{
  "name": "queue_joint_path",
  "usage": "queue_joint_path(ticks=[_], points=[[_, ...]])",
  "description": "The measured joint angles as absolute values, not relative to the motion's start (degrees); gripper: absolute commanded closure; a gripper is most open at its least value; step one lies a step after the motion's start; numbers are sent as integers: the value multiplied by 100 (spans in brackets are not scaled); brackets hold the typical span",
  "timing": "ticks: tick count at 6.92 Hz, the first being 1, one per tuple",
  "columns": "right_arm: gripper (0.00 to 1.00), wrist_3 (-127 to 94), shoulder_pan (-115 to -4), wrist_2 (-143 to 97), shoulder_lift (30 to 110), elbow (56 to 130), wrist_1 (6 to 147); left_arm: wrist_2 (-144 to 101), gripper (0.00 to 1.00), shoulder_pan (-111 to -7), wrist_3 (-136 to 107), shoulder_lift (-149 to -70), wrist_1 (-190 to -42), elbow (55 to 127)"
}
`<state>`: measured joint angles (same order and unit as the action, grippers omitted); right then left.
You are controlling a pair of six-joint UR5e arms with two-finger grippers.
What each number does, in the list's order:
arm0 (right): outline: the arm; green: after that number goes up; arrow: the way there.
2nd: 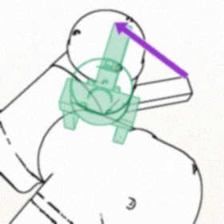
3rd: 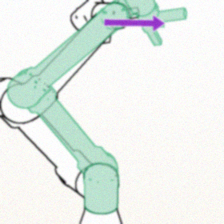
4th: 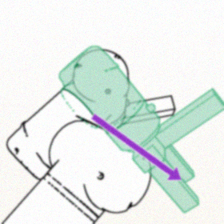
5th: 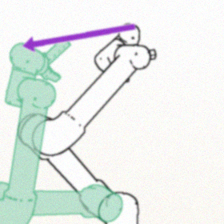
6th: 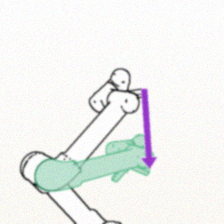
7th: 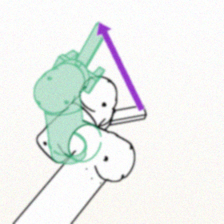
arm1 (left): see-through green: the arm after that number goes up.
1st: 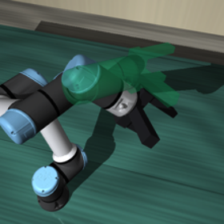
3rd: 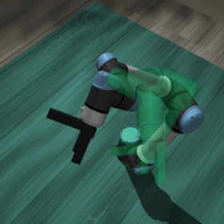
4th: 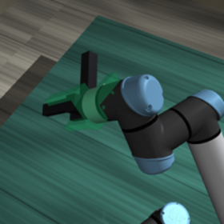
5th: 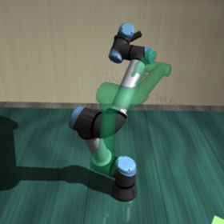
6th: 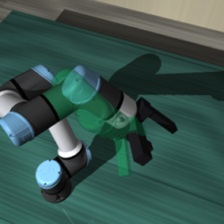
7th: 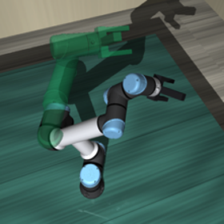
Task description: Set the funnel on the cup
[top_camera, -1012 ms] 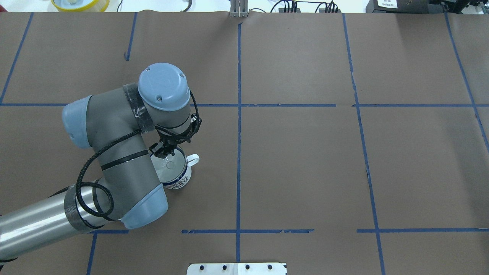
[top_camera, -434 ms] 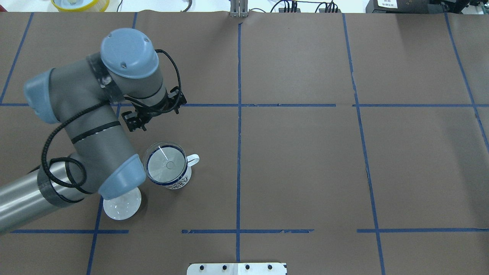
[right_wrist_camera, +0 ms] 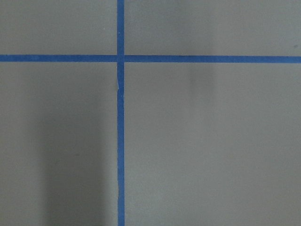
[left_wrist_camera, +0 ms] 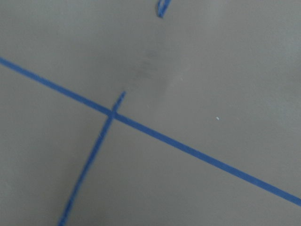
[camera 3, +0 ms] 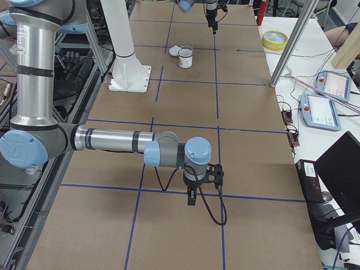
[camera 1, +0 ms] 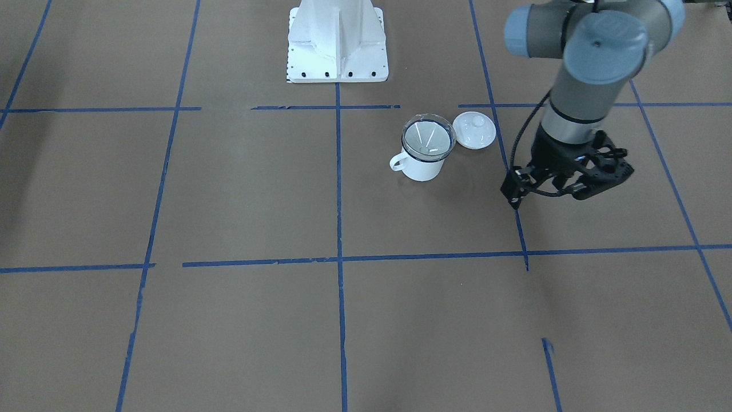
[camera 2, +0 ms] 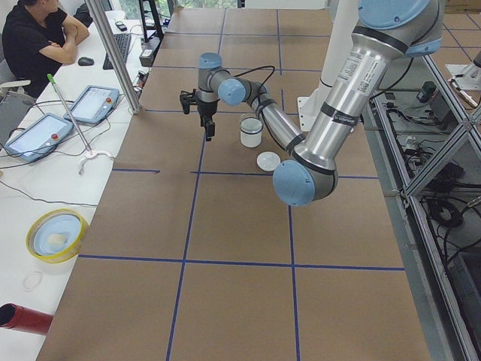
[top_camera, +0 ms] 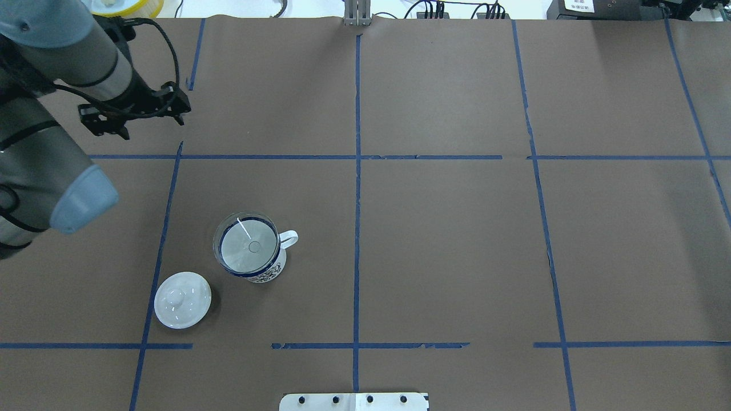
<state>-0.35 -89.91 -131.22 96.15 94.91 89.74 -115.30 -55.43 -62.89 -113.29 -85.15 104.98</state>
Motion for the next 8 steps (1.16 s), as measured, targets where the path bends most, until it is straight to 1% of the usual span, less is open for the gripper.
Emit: queue_joint_path(ticks=[2, 4, 6, 8], points=[[0, -35, -8991, -13122, 9615, 9488, 8974, -12237, 0, -6713, -4275, -10224, -9756, 10018], [0, -35, -8991, -13122, 9615, 9485, 8974, -12609, 0, -7984, -1886, -9517, -10171, 9489], [0, -35, -8991, -13122, 9615, 9491, 8974, -12952, 0, -8918, -252, -9263, -10051, 8995], [0, -35, -8991, -13122, 9615, 9491, 8974, -13164, 0, -9336, 570, -9204, -9722, 8629]])
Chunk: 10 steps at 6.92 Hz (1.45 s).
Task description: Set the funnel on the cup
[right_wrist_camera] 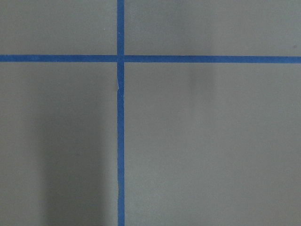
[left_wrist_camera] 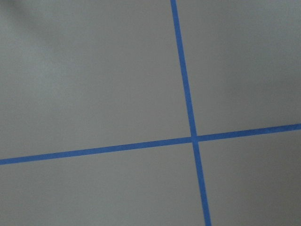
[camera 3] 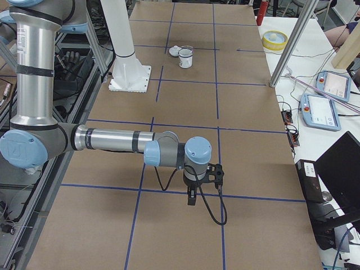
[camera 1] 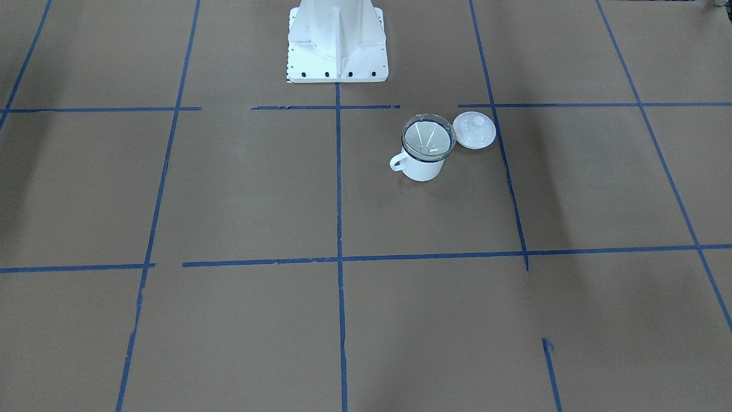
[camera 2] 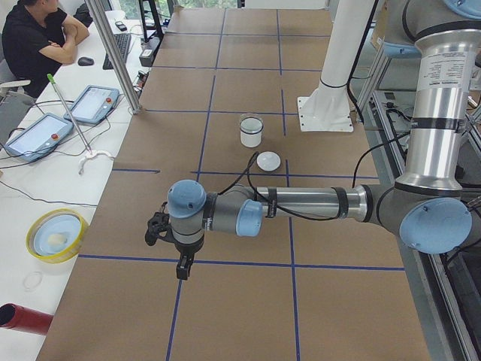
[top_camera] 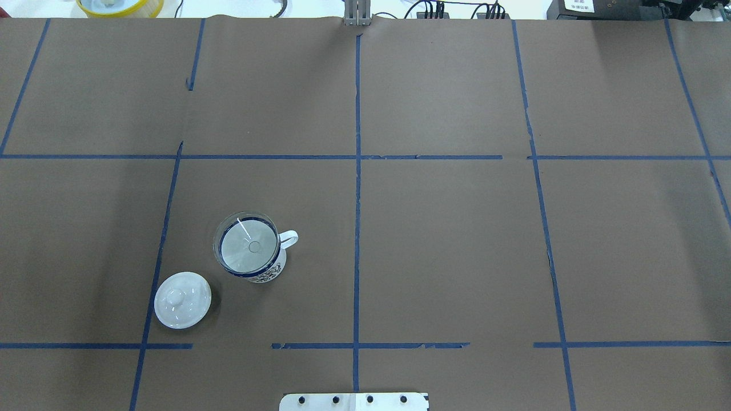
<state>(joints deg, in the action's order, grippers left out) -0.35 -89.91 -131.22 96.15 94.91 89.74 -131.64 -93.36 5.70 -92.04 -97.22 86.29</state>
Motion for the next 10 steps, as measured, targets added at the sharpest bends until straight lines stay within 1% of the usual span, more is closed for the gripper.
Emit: queue_joint_path(ticks=[2, 5, 9, 10], points=[[0, -35, -8991, -13122, 9615, 9489, 8974, -13225, 0, -9419, 791, -9180, -9442, 8638], [0, -35, -8991, -13122, 9615, 9489, 8974, -13321, 0, -9417, 461, -9092, -9413, 8968], [0, -35, -8991, -13122, 9615, 9485, 8974, -14286, 0, -9397, 382, -9041, -9349, 8987], [0, -35, -8991, -13122, 9615, 9488, 8974, -14297, 0, -9393, 382, -9043, -9053, 9036]])
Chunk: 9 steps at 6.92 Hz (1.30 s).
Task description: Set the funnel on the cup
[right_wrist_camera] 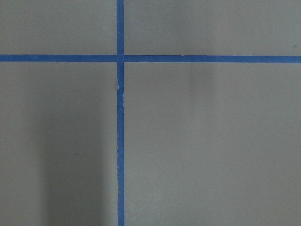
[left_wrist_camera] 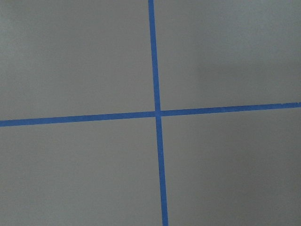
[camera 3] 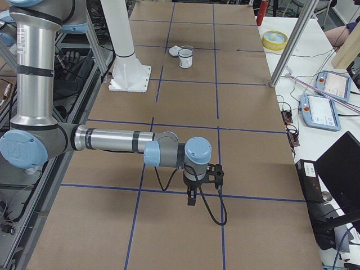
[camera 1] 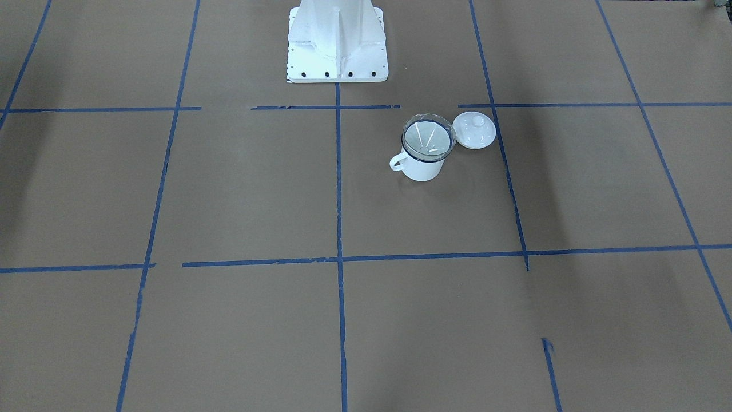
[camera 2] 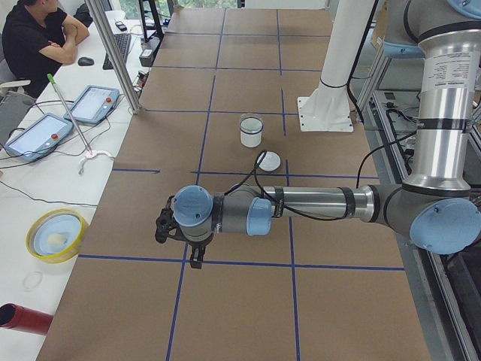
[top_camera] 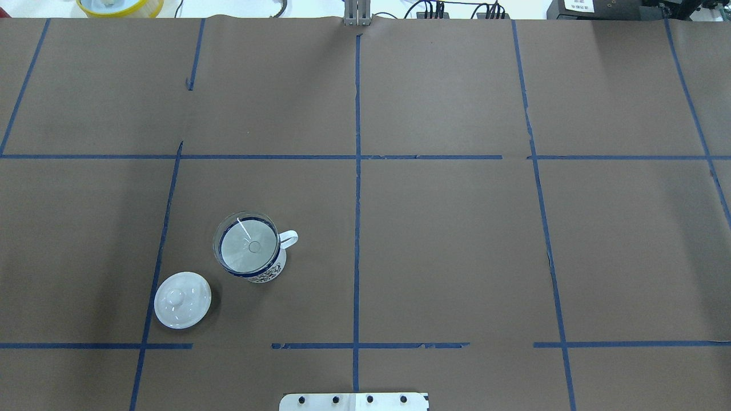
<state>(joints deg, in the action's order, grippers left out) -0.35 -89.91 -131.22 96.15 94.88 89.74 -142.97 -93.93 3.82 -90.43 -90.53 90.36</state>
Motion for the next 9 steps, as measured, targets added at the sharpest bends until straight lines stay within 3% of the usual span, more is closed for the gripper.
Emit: queue_joint_path(ticks=[3, 9], points=[[0, -35, -8991, -13122, 9615, 9489, 8974, -14063, 0, -9385, 598, -8935, -8270, 9307], [0, -35, -8991, -13122, 9615, 9487, 8974, -13953, 0, -9384, 756, -8946, -8233, 9424]])
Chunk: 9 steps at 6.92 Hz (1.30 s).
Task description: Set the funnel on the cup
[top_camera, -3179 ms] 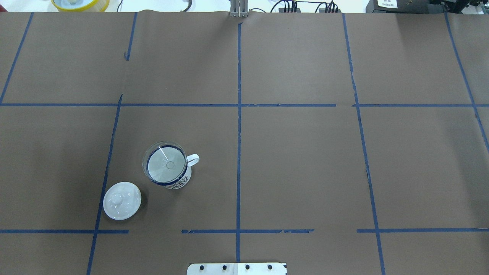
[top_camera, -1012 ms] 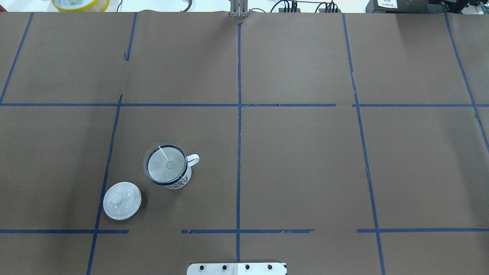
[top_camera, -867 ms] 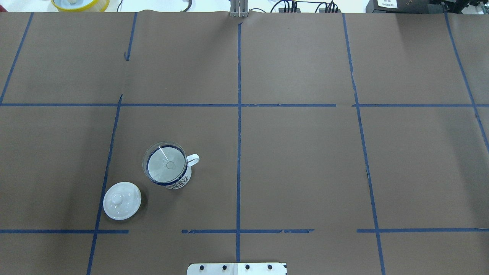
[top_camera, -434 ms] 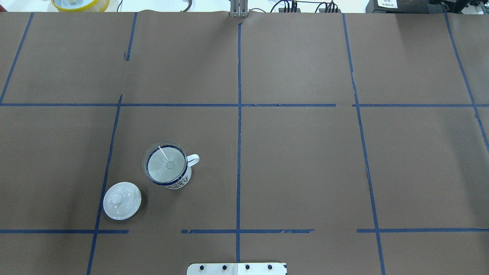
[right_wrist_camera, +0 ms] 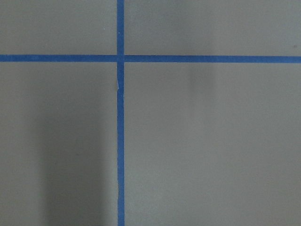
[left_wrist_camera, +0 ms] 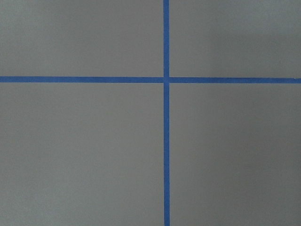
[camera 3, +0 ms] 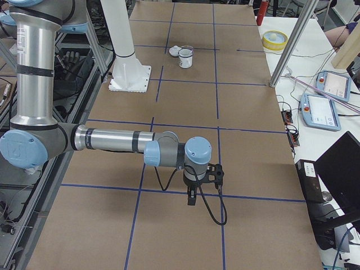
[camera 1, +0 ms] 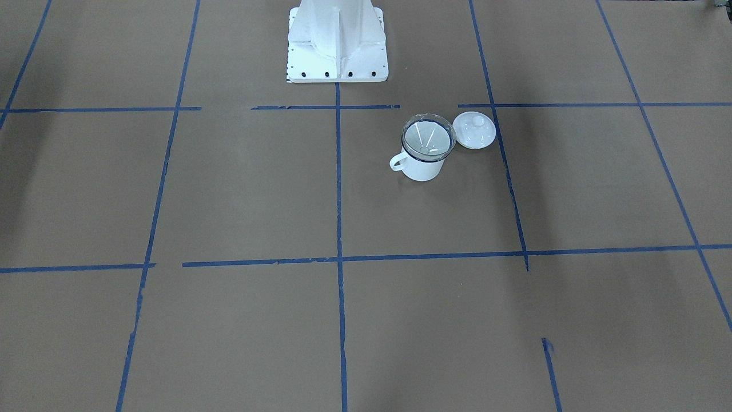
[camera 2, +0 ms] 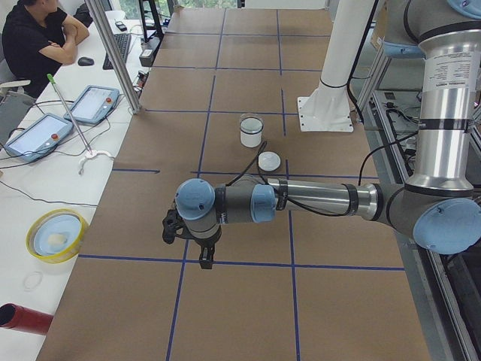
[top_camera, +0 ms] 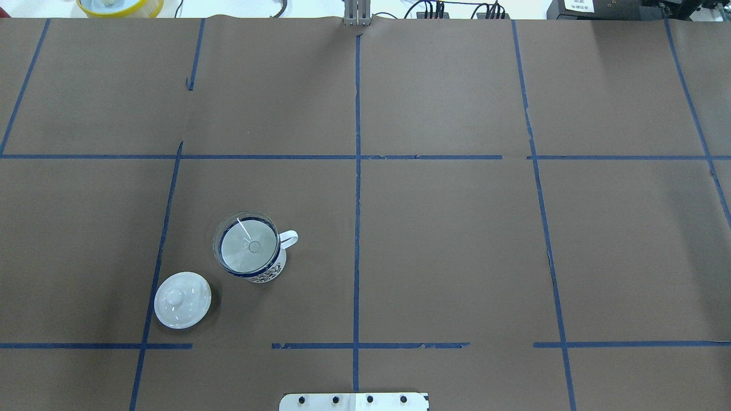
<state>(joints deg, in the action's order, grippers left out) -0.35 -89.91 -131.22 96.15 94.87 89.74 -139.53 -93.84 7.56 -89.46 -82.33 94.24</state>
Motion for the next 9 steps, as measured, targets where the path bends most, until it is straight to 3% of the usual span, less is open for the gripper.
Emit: queue_joint_path(ticks=[9], points=[[0, -35, -8991, -13122, 9615, 9485, 8974, -13948, 0, -9385, 844, -8890, -8191, 9312]])
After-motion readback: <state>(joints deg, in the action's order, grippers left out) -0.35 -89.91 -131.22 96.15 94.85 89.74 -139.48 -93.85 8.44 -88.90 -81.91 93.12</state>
